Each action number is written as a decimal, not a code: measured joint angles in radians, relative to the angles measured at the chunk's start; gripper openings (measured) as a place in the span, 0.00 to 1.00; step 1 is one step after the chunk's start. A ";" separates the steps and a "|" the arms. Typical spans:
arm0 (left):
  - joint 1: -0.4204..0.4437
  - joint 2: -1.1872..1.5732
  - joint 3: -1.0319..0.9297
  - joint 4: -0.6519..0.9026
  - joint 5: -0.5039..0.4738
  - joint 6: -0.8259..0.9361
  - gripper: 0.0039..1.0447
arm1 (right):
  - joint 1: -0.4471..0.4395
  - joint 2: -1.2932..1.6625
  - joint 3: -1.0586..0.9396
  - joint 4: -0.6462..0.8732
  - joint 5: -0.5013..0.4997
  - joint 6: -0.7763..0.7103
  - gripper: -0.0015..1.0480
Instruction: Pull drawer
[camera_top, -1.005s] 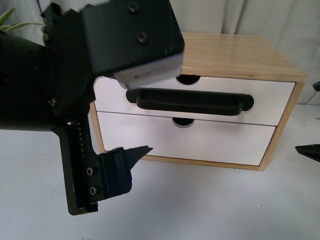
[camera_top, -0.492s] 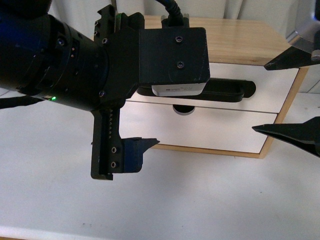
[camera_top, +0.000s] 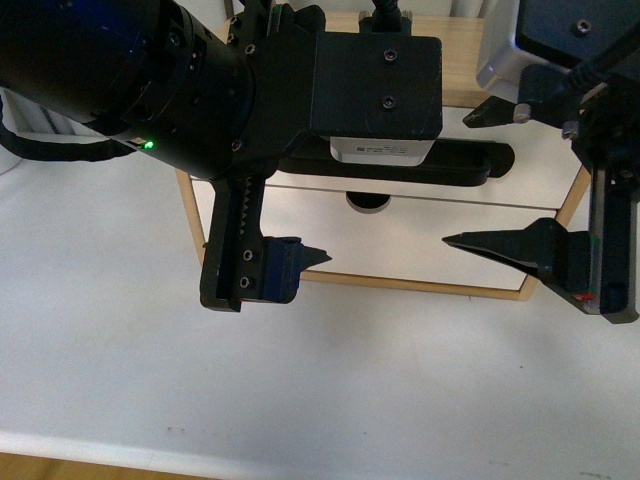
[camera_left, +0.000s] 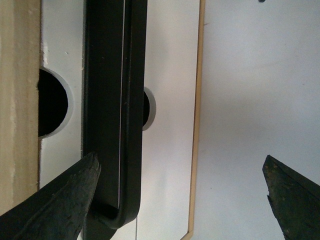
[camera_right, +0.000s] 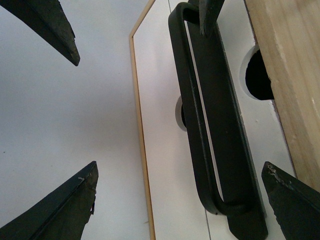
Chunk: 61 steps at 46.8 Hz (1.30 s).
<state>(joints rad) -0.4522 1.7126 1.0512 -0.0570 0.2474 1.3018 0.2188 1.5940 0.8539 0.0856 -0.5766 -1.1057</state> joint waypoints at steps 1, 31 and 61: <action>0.001 0.005 0.005 -0.009 0.003 0.000 0.95 | 0.002 0.006 0.002 0.005 0.000 -0.002 0.91; 0.021 0.066 0.080 -0.107 0.066 -0.050 0.95 | 0.019 0.134 0.054 0.060 -0.027 0.041 0.91; 0.018 0.101 0.087 -0.090 0.038 -0.040 0.95 | 0.026 0.158 0.056 0.071 -0.014 0.043 0.91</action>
<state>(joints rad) -0.4343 1.8137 1.1378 -0.1474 0.2852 1.2621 0.2447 1.7523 0.9104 0.1562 -0.5907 -1.0622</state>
